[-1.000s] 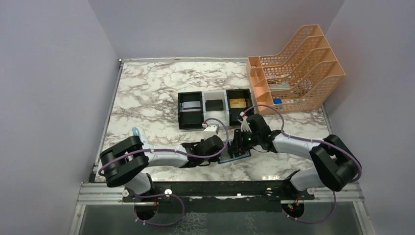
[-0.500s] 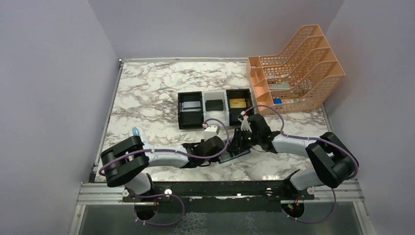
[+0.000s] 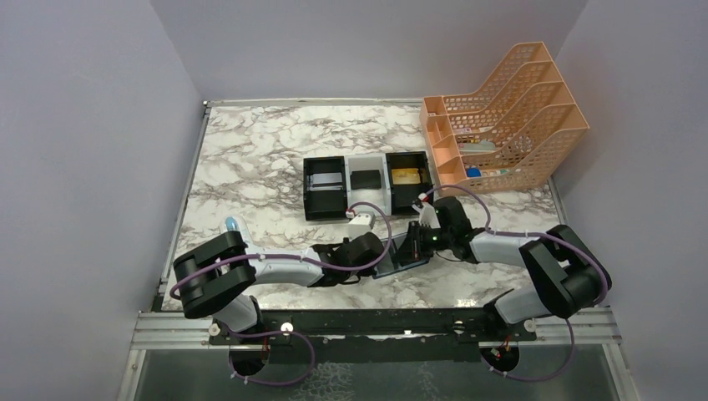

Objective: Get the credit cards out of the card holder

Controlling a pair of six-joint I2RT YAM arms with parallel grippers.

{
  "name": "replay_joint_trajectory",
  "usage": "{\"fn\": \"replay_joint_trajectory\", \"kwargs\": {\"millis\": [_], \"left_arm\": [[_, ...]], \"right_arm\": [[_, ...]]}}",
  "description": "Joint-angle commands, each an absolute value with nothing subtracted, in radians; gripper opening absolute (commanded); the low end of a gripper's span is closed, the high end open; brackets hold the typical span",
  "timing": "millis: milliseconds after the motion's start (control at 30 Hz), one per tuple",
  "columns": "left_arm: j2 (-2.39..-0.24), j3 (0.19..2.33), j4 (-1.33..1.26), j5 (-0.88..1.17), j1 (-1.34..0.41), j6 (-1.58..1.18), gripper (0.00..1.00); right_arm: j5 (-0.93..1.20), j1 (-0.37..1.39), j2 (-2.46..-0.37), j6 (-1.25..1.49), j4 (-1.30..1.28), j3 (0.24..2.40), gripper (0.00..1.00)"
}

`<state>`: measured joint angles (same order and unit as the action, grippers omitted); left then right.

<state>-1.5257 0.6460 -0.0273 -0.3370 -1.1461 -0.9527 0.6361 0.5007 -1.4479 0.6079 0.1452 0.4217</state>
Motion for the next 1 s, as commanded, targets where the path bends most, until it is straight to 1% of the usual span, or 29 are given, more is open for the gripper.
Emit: {"fn": "replay_joint_trajectory", "kwargs": {"millis": [0,133,400,533,600,767,833,900,967], "left_arm": [[-1.603,0.613,0.156,-0.383,-1.141,-0.933,0.03],[-1.604,0.621,0.164,-0.385,-1.141,-0.930,0.03],[-1.574,0.624,0.188,-0.402,-1.141,-0.936,0.02],[-1.543,0.633,0.190,-0.399,-1.141,-0.925,0.07],[-1.515,0.645,0.193,-0.390,-1.141,-0.916,0.12],[-1.410,0.699,0.190,-0.377,-1.144,-0.896,0.39],[-1.377,0.724,0.182,-0.378,-1.146,-0.898,0.48],[-1.358,0.739,0.162,-0.364,-1.152,-0.903,0.52],[-1.352,0.744,0.122,-0.342,-1.160,-0.904,0.52]], "right_arm": [[0.768,0.466,-1.477,0.603,0.222,0.394,0.06],[0.813,0.441,-1.486,0.604,0.242,0.388,0.01],[0.803,0.395,-1.434,0.539,0.149,0.400,0.01],[0.775,0.389,-1.409,0.523,0.100,0.399,0.01],[0.770,0.389,-1.402,0.528,0.103,0.390,0.01],[0.794,0.390,-1.425,0.603,0.187,0.353,0.01],[0.790,0.390,-1.435,0.633,0.224,0.343,0.01],[0.787,0.390,-1.438,0.670,0.264,0.328,0.01],[0.781,0.389,-1.439,0.695,0.289,0.319,0.01]]}}
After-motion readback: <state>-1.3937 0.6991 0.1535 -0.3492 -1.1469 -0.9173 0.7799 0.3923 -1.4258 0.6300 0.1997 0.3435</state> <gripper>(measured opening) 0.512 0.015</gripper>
